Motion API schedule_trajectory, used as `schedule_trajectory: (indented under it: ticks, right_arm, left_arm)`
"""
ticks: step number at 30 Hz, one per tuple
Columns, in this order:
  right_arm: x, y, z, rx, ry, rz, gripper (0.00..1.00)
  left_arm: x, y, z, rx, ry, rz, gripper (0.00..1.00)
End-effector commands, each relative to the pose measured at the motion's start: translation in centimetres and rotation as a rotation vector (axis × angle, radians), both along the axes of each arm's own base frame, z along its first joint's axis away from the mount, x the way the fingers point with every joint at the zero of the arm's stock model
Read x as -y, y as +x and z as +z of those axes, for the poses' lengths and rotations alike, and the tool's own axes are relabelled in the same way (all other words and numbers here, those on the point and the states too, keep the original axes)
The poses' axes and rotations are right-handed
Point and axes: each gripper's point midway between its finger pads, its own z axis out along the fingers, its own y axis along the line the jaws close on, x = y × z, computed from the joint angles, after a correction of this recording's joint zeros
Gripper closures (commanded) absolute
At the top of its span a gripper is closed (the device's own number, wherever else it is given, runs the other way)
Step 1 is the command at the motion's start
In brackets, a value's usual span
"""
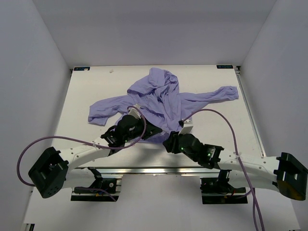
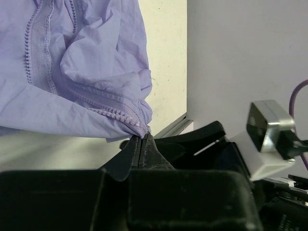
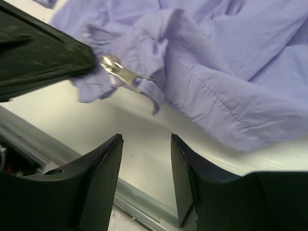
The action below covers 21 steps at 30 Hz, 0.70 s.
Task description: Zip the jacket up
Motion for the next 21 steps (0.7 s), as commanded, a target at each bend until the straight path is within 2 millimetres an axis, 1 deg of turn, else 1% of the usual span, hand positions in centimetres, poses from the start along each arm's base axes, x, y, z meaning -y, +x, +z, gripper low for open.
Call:
schedule_trajectory:
  ticks: [1,2,5,10,13,16,19,20,21]
  right_arm:
    - [-1.1,1.1,1.3,0.025,0.057,-0.05,0.5]
    - [-1.0,1.4,1.1,0.025,0.053,-0.07,0.5]
    - [-1.3,2.1,1.4,0.03,0.078,-0.113,0.5]
    - [-1.8,2.7,2.0,0.057,0.11,-0.13,0.5]
    - [-1.5,3.2,1.8,0.059,0.112,-0.171,0.53]
    - [-1.6,3.6,2.3,0.076,0.136,-0.187,0.55]
    - [-1.3,3.9,2.2,0.083,0.126,-0.208,0.61]
    - [-1.2,3.9,2.1,0.085,0.122,-0.213,0.66]
    - [-1.2,4.0,2.1,0.087,0.121,-0.217,0.68]
  left_arm:
    - [0.0,0.1,2.4,0.044,-0.032,0.003,1.0]
    - [0.0,0.1,2.4,0.046,-0.032,0.006,1.0]
    - [-0.2,0.0,2.3,0.047,-0.035,0.006,1.0]
    - [-0.2,0.0,2.3,0.045,-0.038,0.006,1.0]
    - [-0.2,-0.1,2.3,0.045,-0.038,0.006,1.0]
    - [-0.2,-0.2,2.2,0.044,-0.045,0.003,1.0]
    - [-0.1,-0.3,2.2,0.046,-0.046,-0.005,1.0]
    - [-0.2,-0.3,2.2,0.044,-0.046,-0.002,1.0]
    - [-0.1,-0.4,2.3,0.049,-0.05,-0.007,1.0]
